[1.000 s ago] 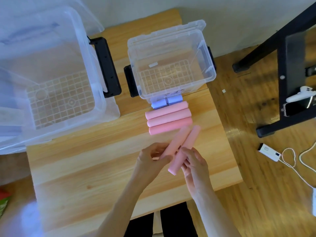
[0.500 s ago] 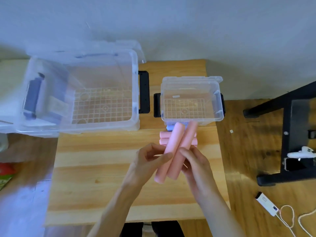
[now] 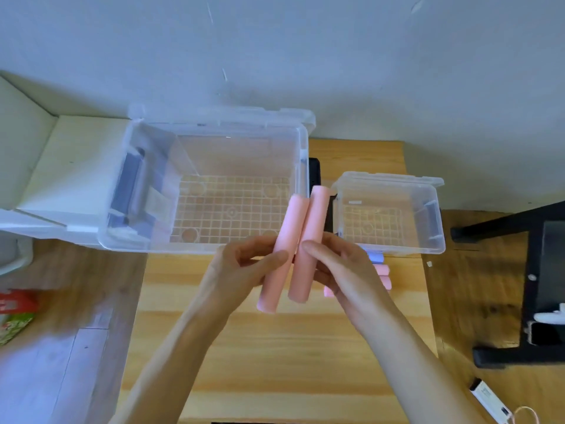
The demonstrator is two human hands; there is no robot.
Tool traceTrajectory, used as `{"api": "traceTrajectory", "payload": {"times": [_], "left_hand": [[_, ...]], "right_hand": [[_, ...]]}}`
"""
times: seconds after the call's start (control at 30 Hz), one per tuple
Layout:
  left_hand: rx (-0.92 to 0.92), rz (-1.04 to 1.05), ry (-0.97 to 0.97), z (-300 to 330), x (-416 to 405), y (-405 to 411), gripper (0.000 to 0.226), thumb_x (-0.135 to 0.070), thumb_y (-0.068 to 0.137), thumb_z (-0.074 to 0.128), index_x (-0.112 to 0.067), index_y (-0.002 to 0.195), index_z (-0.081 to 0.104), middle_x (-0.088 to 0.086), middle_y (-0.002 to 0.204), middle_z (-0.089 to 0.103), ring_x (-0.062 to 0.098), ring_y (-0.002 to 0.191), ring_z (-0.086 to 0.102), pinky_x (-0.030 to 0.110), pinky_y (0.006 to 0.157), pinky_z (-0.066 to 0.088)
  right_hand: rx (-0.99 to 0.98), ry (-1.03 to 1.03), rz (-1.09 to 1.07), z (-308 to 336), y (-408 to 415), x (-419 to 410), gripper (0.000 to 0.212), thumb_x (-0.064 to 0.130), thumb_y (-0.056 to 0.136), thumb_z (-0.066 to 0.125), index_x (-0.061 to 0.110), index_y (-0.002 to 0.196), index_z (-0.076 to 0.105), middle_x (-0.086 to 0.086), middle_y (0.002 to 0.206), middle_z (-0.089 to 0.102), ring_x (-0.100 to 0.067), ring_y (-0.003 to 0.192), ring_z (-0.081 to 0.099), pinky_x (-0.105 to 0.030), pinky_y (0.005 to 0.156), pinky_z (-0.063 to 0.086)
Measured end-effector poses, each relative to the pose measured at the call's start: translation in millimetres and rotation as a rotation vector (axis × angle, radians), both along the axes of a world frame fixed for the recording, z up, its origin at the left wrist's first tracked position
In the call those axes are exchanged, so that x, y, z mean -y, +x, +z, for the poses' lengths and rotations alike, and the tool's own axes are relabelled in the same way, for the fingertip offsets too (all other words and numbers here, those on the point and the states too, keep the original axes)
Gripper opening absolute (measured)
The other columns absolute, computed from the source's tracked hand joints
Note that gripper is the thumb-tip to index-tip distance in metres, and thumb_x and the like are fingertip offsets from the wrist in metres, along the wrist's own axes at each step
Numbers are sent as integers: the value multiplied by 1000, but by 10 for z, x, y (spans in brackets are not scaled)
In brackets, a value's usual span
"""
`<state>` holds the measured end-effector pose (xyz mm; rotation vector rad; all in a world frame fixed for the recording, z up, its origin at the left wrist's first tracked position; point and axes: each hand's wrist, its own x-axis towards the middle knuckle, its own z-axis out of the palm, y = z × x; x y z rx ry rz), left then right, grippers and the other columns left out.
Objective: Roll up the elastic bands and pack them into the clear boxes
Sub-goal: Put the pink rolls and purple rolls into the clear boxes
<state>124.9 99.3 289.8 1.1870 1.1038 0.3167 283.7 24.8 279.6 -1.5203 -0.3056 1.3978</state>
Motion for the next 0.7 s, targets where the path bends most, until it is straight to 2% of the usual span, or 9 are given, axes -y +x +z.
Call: {"api": "traceTrajectory", "payload": {"times": [0.17, 0.3, 0.33, 0.43, 0.6, 0.7], "left_hand": [[11, 88, -18, -101, -711, -118, 22, -19, 92, 68, -20, 113, 72, -4, 99, 77, 10, 94, 73, 20, 70, 58], [-23, 182, -68, -410, -1276, -148, 28, -20, 92, 69, -15, 119, 69, 0, 104, 75, 11, 95, 72, 25, 76, 61], [-36, 181, -81, -506, -1381, -141, 30, -18, 92, 68, -12, 121, 67, 3, 106, 74, 11, 93, 73, 23, 73, 60], [-92, 151, -134, -807, -1596, -82, 35, -13, 93, 67, -6, 127, 62, 6, 108, 72, 13, 89, 72, 20, 63, 59], [-191, 44, -210, -1294, -1763, -4, 41, -11, 92, 69, -1, 130, 58, 10, 111, 70, 19, 94, 71, 30, 68, 61], [-235, -30, -246, -1486, -1788, 55, 36, -9, 92, 68, 0, 126, 59, 12, 112, 69, 22, 97, 69, 31, 70, 59]], "right_hand": [[100, -31, 59, 31, -60, -687, 13, 10, 94, 63, 7, 104, 70, -10, 96, 76, -23, 93, 74, -34, 78, 58], [246, -118, 119, -151, -95, -1184, 12, 13, 93, 64, 10, 104, 70, -5, 98, 73, -18, 89, 72, -38, 84, 59], [268, -153, 142, -232, -108, -1291, 13, 13, 93, 64, 10, 105, 69, -4, 99, 73, -18, 90, 71, -39, 86, 59], [341, -280, 240, -548, -142, -1557, 10, 12, 95, 61, 13, 104, 64, -5, 102, 69, -22, 96, 68, -44, 91, 57], [293, -472, 255, -1090, -173, -1786, 30, 9, 95, 62, 7, 124, 59, -9, 111, 67, -28, 101, 66, -46, 95, 54], [327, -556, 283, -1344, -149, -1834, 34, 9, 93, 63, 3, 127, 58, -13, 111, 67, -30, 100, 67, -46, 93, 55]]}}
